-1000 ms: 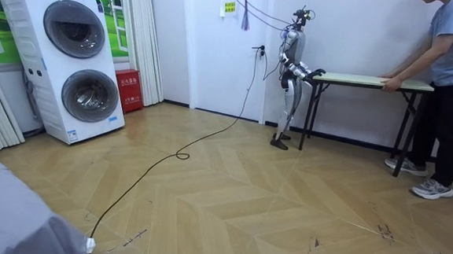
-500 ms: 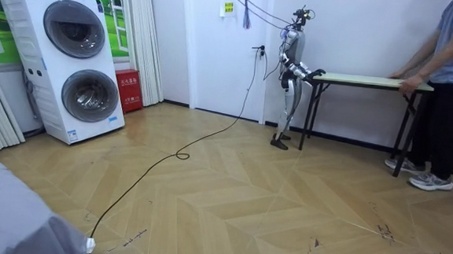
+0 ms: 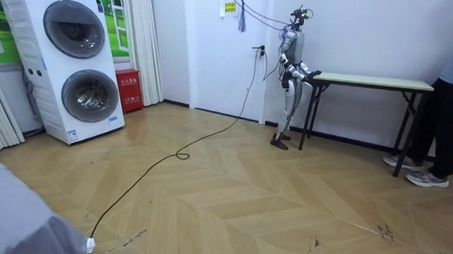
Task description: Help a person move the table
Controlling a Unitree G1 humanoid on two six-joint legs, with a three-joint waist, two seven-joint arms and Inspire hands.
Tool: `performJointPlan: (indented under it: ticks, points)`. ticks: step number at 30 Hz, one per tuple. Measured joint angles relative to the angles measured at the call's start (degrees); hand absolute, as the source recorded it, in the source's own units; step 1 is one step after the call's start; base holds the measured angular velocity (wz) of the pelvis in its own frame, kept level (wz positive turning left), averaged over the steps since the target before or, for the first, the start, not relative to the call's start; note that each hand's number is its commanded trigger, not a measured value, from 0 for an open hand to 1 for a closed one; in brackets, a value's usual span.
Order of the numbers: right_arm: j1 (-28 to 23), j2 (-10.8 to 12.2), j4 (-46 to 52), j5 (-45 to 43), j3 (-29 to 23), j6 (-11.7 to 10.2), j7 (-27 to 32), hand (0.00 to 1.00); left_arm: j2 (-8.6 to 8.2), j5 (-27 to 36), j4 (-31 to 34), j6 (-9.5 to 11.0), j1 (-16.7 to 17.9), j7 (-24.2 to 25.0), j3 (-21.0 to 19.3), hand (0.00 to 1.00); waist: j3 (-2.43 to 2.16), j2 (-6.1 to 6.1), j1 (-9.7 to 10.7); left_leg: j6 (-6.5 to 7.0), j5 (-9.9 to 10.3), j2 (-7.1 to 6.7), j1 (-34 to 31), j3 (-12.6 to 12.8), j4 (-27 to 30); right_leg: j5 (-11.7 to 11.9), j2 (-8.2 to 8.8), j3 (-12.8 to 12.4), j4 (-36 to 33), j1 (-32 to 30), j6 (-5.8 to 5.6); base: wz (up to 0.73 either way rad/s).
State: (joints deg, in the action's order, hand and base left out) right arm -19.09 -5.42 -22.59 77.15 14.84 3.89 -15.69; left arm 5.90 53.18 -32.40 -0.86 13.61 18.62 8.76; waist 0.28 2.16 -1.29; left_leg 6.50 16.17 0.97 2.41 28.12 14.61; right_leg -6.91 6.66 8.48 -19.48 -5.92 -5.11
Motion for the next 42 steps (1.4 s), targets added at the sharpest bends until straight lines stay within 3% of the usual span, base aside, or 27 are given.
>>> performJointPlan:
  ticks: [4, 10, 15, 22, 24, 28, 32, 37, 42]
  points:
    - [1.68, -0.75, -3.96, -6.57, -0.79, 1.07, -3.26, 0.0, 0.01, -0.02, -0.67, 0.0, 0.0, 0.7, -0.7, 0.0, -0.08, -0.24, 0.27, 0.0, 0.0, 0.04, 0.31, -0.12, -0.2, 0.2, 0.36, 2.99, 0.01, 0.39, 0.33, 0.01]
    - [2.28, -2.19, -5.98, -13.21, -1.17, 2.06, -8.44, 0.0, 0.37, -0.34, -1.89, -0.36, 0.5, 3.82, -1.97, 0.0, -0.2, -1.08, 0.92, -0.09, -0.04, 0.19, 0.15, -0.45, -0.35, 0.21, 0.46, 4.31, -0.02, 0.37, 0.51, 0.01]
    - [2.32, -3.39, -6.5, -21.68, -2.56, 2.75, -15.74, 0.0, 1.82, -0.33, -4.17, -0.38, 0.56, 8.18, -1.88, 0.0, -0.51, -1.68, 0.78, -0.2, -0.1, 0.24, 0.29, -0.46, -0.66, 0.16, 0.36, 4.4, -0.04, 0.38, 0.58, 0.0]
    - [4.86, -4.35, -10.47, -33.05, -2.65, 5.0, -24.58, 0.0, 3.09, 0.4, -8.48, -1.26, -1.65, 15.26, -1.67, 0.0, -0.25, -2.47, 1.02, -0.21, -0.08, 0.24, -0.8, -0.8, -0.63, 0.1, 0.47, 4.65, -0.04, -0.33, 0.65, 0.01]
    - [5.56, -4.34, -10.42, -35.09, -2.52, 5.32, -26.98, 0.0, 3.71, 0.41, -8.99, -2.21, -1.98, 16.96, -0.86, 0.0, -0.25, -2.47, 1.03, -0.2, -0.07, 0.25, -1.41, -0.8, -0.39, 0.1, 0.49, 4.44, -0.21, -1.18, 0.66, 0.0]
    - [7.03, -4.6, -10.69, -37.39, -1.96, 6.67, -31.95, 0.0, 6.03, -1.83, -10.87, -5.44, -3.09, 18.19, 4.69, 0.0, 0.2, -2.83, 1.24, -0.22, -0.05, 0.34, -2.4, -0.77, 0.16, -0.21, 0.56, 4.37, -0.16, -2.03, 0.93, 0.0]
    - [9.49, -6.16, -13.38, -40.31, -0.36, 7.74, -35.15, 0.0, 6.15, -7.45, -11.54, -8.65, -3.08, 20.7, 8.99, 0.0, 0.46, -2.57, 1.53, -0.27, -0.02, 0.39, -3.27, -0.81, 0.42, -0.37, 0.59, 4.4, -0.13, -2.34, 0.91, 0.01]
    - [10.09, -7.67, -13.64, -41.21, 2.41, 8.23, -35.48, 0.0, 7.41, -7.86, -12.75, -9.1, -5.66, 22.56, 11.83, 0.0, 0.62, -2.29, 2.17, -0.31, 0.37, 0.47, -4.37, -1.72, 1.57, -1.3, 1.25, 5.11, -0.6, -2.86, 1.0, 0.08]
    - [9.86, -8.54, -14.4, -41.24, 2.34, 8.07, -34.37, 0.0, 7.6, -9.74, -13.82, -8.92, -5.77, 21.86, 11.56, 0.0, 0.64, -2.37, 2.53, -0.57, 0.54, 0.58, -3.83, -2.17, 1.97, -1.65, 0.87, 5.3, -1.13, -2.5, 1.08, 0.01]
